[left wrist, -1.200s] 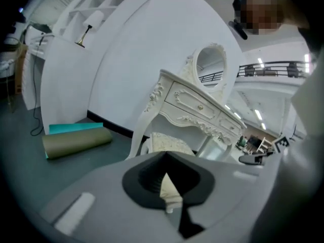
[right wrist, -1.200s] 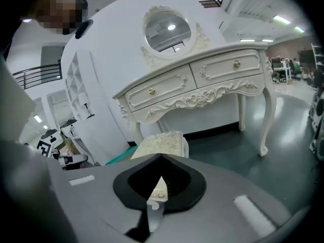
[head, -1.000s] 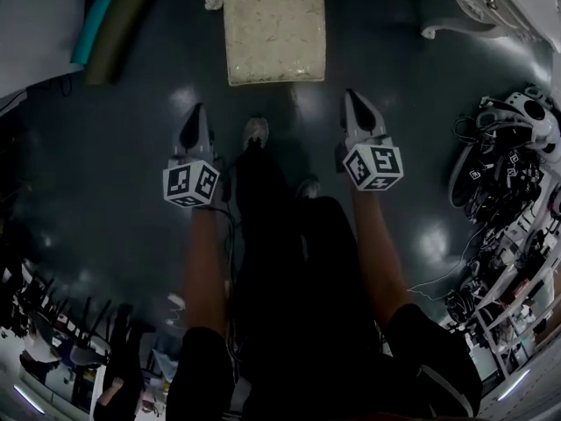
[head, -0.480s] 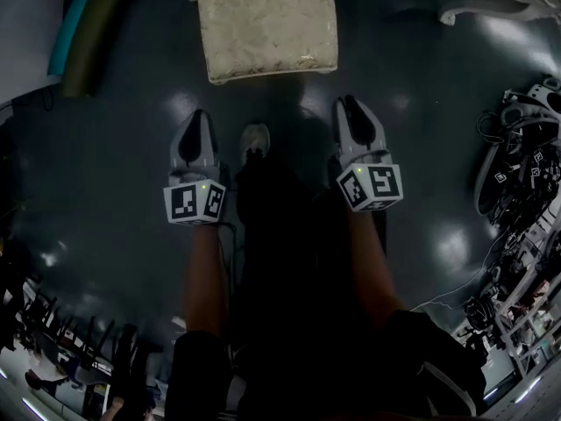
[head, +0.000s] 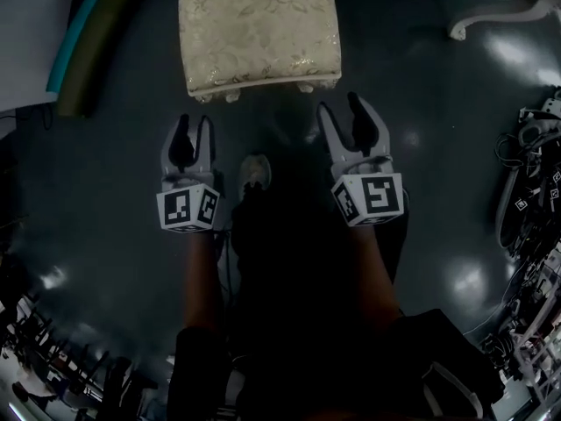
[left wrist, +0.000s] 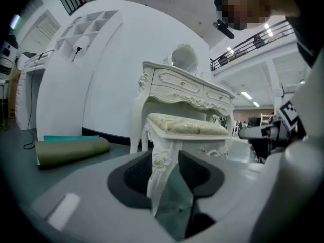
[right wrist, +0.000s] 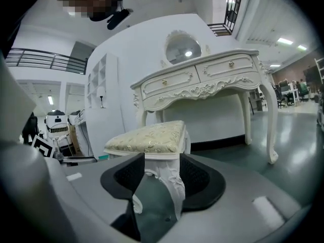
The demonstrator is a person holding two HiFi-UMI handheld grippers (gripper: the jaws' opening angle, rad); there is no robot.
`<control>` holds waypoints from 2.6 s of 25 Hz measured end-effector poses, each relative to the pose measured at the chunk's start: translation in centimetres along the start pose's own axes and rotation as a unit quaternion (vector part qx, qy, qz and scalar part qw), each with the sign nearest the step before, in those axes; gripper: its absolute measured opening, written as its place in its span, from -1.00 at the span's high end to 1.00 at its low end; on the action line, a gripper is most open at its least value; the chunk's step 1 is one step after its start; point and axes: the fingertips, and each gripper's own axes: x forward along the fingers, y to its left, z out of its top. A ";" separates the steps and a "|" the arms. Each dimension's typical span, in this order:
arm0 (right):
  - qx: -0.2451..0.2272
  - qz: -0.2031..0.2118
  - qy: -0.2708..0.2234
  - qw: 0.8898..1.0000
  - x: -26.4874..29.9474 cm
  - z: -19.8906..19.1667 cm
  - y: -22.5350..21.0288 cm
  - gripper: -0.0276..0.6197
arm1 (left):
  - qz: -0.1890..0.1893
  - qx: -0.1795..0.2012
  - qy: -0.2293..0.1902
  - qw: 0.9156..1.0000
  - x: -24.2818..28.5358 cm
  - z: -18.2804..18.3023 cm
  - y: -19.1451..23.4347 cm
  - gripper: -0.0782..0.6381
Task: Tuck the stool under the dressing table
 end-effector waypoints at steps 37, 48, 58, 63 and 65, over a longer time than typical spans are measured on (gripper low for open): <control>-0.020 0.007 0.070 0.997 5.8 -8.6 -3.2 0.24 | -0.004 0.046 0.077 0.996 6.4 -5.4 0.4 0.09; -0.018 -0.013 0.056 0.998 6.5 -8.5 -3.3 0.27 | -0.022 0.051 0.067 0.996 7.6 -5.2 1.0 0.11; -0.012 -0.040 0.047 0.998 9.0 -6.8 -5.3 0.28 | -0.050 0.052 0.066 0.995 12.0 -3.4 1.0 0.11; -0.005 -0.056 0.033 0.998 10.2 -6.2 -6.9 0.28 | -0.068 0.058 0.065 0.994 14.8 -2.7 0.5 0.11; -0.006 -0.061 0.029 0.998 10.8 -5.7 -7.8 0.28 | -0.077 0.061 0.065 0.993 16.1 -2.4 0.2 0.11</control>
